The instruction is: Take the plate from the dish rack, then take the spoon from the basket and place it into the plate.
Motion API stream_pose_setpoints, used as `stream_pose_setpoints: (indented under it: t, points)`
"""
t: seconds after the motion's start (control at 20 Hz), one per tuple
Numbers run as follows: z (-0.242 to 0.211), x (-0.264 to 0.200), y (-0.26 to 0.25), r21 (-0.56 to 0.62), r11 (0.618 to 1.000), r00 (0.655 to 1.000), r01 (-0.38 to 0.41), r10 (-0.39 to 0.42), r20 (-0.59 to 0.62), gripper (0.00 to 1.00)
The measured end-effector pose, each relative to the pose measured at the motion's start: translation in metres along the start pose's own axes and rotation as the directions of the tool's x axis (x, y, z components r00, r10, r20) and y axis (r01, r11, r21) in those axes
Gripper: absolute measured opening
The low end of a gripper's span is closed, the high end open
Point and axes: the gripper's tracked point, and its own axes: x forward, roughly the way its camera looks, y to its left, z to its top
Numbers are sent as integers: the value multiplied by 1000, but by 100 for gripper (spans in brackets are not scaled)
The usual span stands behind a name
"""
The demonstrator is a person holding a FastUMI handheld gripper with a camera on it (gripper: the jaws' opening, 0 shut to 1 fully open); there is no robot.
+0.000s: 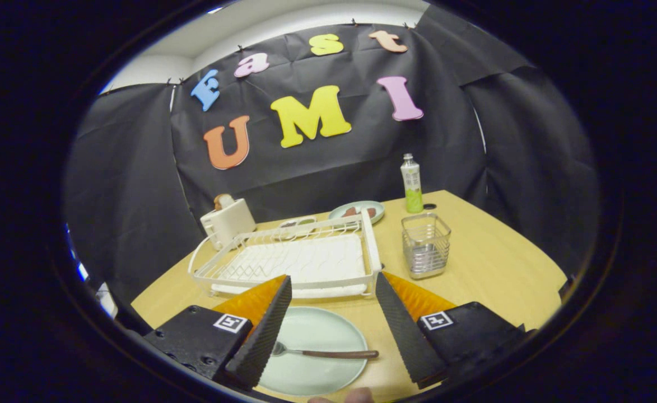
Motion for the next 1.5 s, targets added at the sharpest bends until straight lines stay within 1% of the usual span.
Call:
stream_pose_setpoints:
  t: [0.1, 0.25, 0.35, 0.5, 0.65, 0.8, 0.9, 1.0, 1.1, 1.2, 1.35, 1.5]
  points:
    - [20, -10, -6, -32, 999, 996, 41, -38, 78, 99]
    - [58, -31, -10, -111, 985, 965, 132, -102, 243, 100]
    - [70, -47, 2, -153, 976, 946, 156, -103, 307, 100]
    - [74, -68, 26, -185, 970, 931, 158, -84, 354, 100]
    - [64, -79, 45, -205, 966, 927, 159, -75, 366, 100]
    - [56, -90, 64, -216, 966, 928, 140, -52, 369, 100]
    - [50, -98, 72, -194, 973, 927, 122, -42, 372, 100]
    - [41, -103, 81, -180, 979, 934, 95, -25, 357, 100]
    - [37, -106, 81, -211, 972, 935, 103, -23, 353, 100]
    - [41, -115, 86, -224, 969, 927, 107, -16, 374, 100]
    - [37, -117, 94, -215, 974, 927, 77, 10, 374, 100]
    - [35, -114, 94, -199, 978, 931, 66, 11, 365, 100]
